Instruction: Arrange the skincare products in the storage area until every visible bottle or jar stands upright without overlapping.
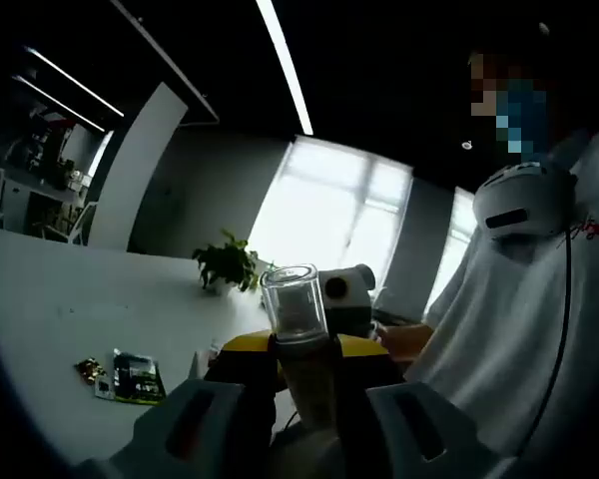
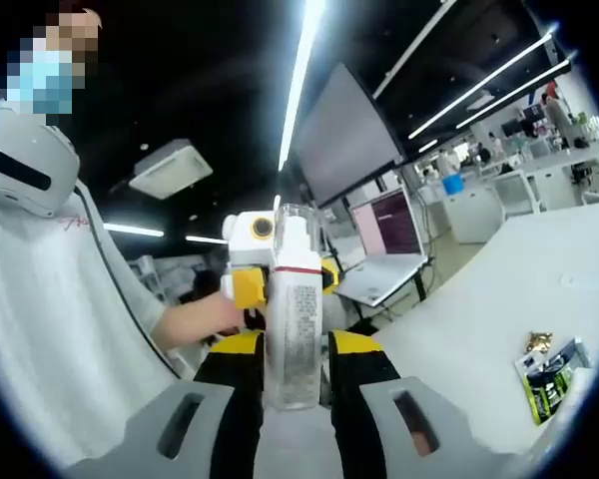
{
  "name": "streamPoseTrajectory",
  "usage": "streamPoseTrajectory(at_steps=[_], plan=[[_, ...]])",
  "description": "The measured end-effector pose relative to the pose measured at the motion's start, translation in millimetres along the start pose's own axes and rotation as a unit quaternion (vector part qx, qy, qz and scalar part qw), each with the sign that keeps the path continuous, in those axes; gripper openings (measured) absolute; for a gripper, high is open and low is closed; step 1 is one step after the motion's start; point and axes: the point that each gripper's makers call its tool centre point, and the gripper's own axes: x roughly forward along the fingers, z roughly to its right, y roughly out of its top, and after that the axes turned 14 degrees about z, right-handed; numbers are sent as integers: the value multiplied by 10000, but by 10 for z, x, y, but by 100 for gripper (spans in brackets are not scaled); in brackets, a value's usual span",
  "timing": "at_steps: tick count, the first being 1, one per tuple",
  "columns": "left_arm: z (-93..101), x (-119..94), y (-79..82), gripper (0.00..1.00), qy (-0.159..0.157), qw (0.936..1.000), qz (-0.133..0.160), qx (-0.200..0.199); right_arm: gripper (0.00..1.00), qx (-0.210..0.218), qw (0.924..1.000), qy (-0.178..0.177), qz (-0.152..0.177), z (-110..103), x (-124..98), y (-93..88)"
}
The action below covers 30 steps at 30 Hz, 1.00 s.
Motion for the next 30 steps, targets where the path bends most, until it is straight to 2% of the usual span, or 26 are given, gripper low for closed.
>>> streamPoseTrajectory(at_steps=[3, 8, 10, 12, 15, 17, 19, 20, 22, 23, 24, 25, 26, 27, 28, 29, 30], plan=[[53, 37, -17, 16, -161, 9998, 10, -103, 21, -226, 9997, -18, -33, -33, -34, 0], [32, 90, -67, 16, -120, 9998, -60, -115, 20, -611, 9975, -339, -59, 11, -108, 13], [15, 96, -56, 16, -76, 9999, -38, -115, 20, -723, 9962, -479, -7, 29, -124, 48], [-40, 132, -13, 17, 141, 9998, 107, -131, 19, -915, 9935, -682, 25, 78, -134, 103], [-113, 175, 1, 18, 438, 9987, 216, -164, 19, -1433, 9845, -1006, -117, 174, -144, 151], [-173, 206, 24, 19, 707, 9968, 358, -104, 19, -1835, 9734, -1348, -252, 255, -141, 193], [-225, 235, 57, 19, 959, 9935, 568, -227, 19, -2098, 9653, -1523, -322, 290, -133, 223], [-243, 246, 66, 19, 1045, 9921, 645, -263, 19, -2319, 9565, -1722, -404, 391, -171, 241], [-315, 254, 65, 20, 1399, 9862, 822, -337, 19, -2666, 9419, -1968, -553, 447, -191, 279], [-362, 249, 38, 19, 1649, 9803, 932, -557, 19, -2959, 9276, -2176, -675, 494, -205, 305], [-389, 249, 27, 20, 1777, 9762, 1027, -695, 19, -3130, 9186, -2282, -777, 513, -215, 305], [-420, 230, 1, 20, 1909, 9731, 1060, -735, 19, -3404, 9058, -2364, -878, 536, -214, 317], [-468, 211, 12, 19, 2108, 9673, 1236, -681, 19, -3788, 8835, -2538, -1075, 566, -229, 330], [-477, 198, -24, 19, 2264, 9634, 1248, -716, 19, -4111, 8655, -2556, -1290, 591, -238, 318], [-490, 192, -38, 18, 2408, 9579, 1357, -779, 19, -4479, 8415, -2601, -1535, 618, -249, 298], [-488, 196, -44, 16, 2512, 9527, 1458, -890, 19, -4625, 8304, -2655, -1613, 631, -250, 299], [-467, 212, -33, 16, 2532, 9483, 1631, -1005, 19, -4708, 8267, -2608, -1642, 628, -235, 275]])
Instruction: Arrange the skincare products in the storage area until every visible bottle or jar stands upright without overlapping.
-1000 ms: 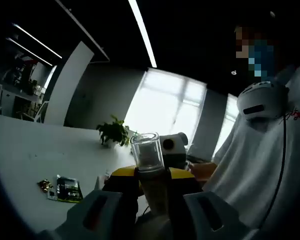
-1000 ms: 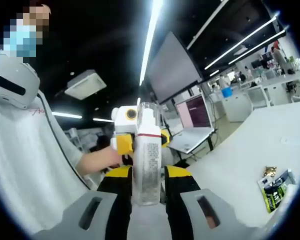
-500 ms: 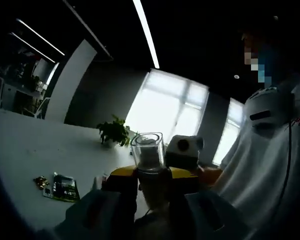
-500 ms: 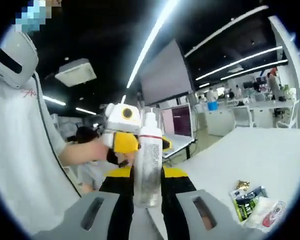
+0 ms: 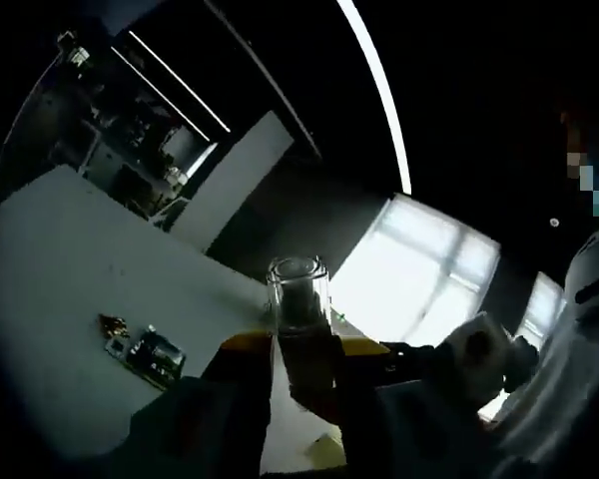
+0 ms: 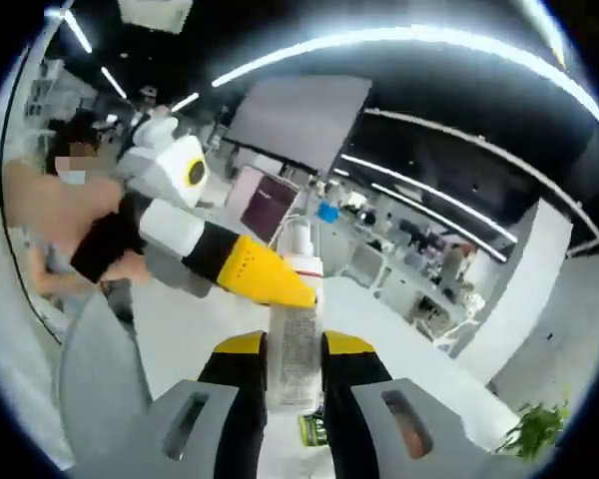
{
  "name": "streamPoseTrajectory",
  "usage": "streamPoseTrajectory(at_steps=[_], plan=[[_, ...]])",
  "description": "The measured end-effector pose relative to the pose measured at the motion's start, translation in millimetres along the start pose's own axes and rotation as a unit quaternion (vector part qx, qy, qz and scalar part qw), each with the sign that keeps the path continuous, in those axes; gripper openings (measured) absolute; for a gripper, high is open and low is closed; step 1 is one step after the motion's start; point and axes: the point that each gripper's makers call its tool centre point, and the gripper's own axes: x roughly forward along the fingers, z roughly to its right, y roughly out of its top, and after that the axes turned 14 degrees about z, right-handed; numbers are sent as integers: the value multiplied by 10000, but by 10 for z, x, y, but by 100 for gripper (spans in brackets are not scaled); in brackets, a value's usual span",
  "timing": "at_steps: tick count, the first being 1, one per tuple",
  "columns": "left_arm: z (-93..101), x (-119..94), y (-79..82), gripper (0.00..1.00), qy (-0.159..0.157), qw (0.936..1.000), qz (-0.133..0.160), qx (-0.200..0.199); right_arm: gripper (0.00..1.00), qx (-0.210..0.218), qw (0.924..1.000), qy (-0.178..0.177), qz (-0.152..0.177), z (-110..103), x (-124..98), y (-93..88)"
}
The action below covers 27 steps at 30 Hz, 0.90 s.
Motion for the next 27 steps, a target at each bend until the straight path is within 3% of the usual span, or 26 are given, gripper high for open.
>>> streamPoseTrajectory(at_steps=[5, 7, 15, 20, 23, 27], plan=[[-41, -1, 38, 16, 301, 9991, 281, -141, 20, -419, 9991, -29, -57, -7, 19, 28], [-30, 6, 47, 15, 292, 9989, 367, -84, 20, -380, 9993, -42, -56, 11, 18, 29], [-44, 10, 122, 15, 166, 9992, 361, -12, 21, 98, 9996, 116, 226, 3, 61, 72], [-46, -14, 145, 15, -95, 9996, 96, 256, 21, 1078, 9917, 504, 480, -63, 80, 50], [90, -45, 109, 15, -634, 9964, -288, 481, 23, 1872, 9766, 855, 622, -126, 58, 68], [133, -113, 93, 15, -1191, 9878, -701, 718, 25, 2895, 9372, 1638, 1055, -206, -32, 172]])
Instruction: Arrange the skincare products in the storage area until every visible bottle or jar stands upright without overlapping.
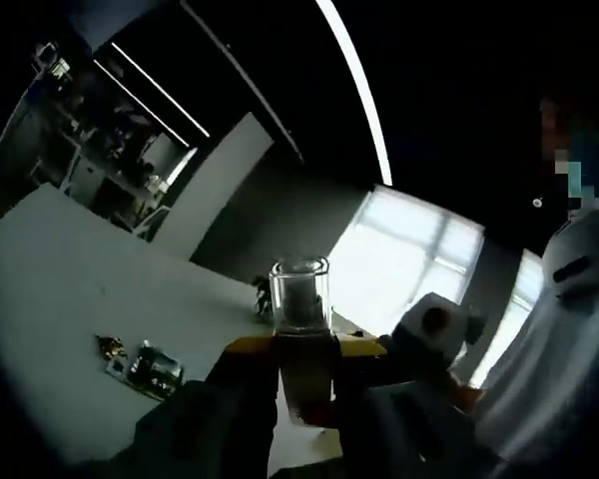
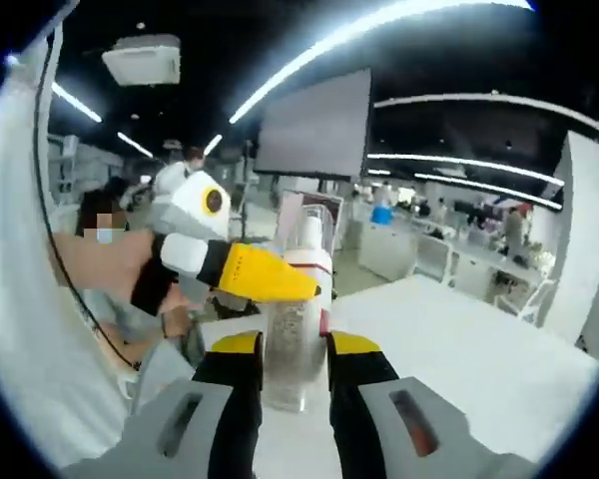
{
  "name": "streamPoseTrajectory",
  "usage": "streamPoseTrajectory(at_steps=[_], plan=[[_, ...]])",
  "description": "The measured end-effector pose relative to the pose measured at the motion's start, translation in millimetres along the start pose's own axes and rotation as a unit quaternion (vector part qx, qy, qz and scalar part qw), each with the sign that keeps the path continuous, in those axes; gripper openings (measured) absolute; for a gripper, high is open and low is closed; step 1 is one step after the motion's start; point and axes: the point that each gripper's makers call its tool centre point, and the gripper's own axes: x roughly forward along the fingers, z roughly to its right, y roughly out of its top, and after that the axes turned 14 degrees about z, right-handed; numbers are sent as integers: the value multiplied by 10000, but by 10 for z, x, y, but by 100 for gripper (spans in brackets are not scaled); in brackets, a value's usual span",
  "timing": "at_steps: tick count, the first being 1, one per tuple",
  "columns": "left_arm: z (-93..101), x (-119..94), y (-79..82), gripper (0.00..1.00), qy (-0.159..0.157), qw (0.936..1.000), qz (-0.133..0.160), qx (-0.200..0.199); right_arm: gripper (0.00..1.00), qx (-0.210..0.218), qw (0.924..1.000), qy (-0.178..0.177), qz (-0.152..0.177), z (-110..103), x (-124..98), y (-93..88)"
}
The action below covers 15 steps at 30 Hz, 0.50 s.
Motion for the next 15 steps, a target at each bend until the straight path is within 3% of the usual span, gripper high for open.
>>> streamPoseTrajectory(at_steps=[4, 8, 9, 12, 15], plan=[[284, -11, 48, 15, -975, 9948, -266, 89, 24, 589, 9957, 667, 246, -128, -75, 103], [477, -16, 7, 15, -1656, 9835, -658, 307, 24, 658, 9905, 1191, 195, -329, -127, 161], [485, -15, 1, 16, -1690, 9827, -692, 323, 23, 666, 9899, 1238, 163, -347, -135, 155], [586, 3, -65, 16, -2003, 9721, -1034, 648, 22, 673, 9878, 1402, 56, -364, -186, 159], [626, 21, -86, 16, -2126, 9669, -1188, 757, 22, 623, 9868, 1497, -6, -383, -207, 150]])
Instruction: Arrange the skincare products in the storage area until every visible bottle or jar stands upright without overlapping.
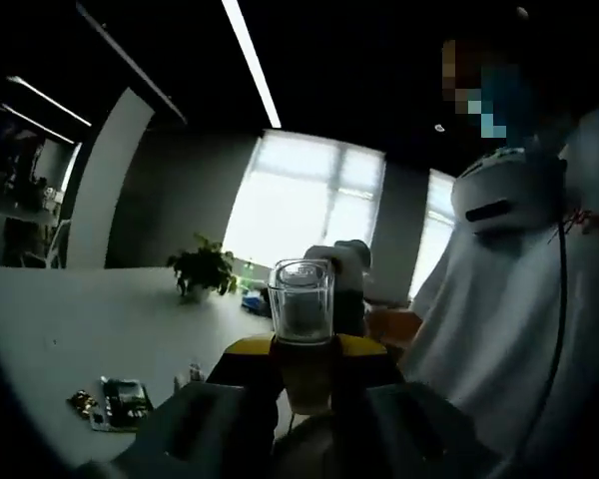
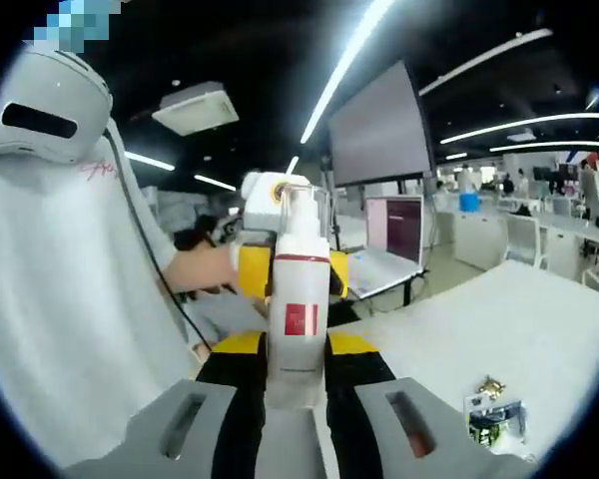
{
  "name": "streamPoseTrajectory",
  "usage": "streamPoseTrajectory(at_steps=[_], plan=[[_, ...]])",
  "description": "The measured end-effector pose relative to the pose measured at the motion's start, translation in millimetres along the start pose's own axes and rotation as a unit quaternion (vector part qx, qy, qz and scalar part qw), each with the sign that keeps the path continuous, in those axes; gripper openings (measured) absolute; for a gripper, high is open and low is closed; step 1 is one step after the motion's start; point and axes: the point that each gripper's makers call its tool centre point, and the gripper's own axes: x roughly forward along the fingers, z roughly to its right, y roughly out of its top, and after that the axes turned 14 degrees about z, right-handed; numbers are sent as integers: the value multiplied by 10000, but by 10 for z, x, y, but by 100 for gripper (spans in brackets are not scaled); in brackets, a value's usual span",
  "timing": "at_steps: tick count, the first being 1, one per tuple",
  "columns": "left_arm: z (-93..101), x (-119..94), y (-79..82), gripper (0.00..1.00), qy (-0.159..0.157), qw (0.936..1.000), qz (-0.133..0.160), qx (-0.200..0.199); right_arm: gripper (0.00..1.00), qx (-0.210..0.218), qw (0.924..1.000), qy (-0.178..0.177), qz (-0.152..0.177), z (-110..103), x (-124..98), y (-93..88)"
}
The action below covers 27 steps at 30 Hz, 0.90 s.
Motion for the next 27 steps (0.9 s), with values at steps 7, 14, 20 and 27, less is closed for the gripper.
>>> streamPoseTrajectory(at_steps=[7, 14, 20, 27], plan=[[-97, 44, 46, 16, 131, 9999, -10, 33, 20, 85, 9983, -532, 210, 121, 13, 28], [-411, 35, 89, 18, 943, 9946, 414, -150, 19, -91, 9878, -1541, 214, 424, -35, 46], [-758, 43, -42, 19, 2160, 9744, 584, -237, 20, -571, 9597, -2714, -455, 716, -115, -127], [-989, 42, -174, 16, 3320, 9357, 1057, -553, 20, -1063, 9189, -3683, -930, 900, -256, -234]])
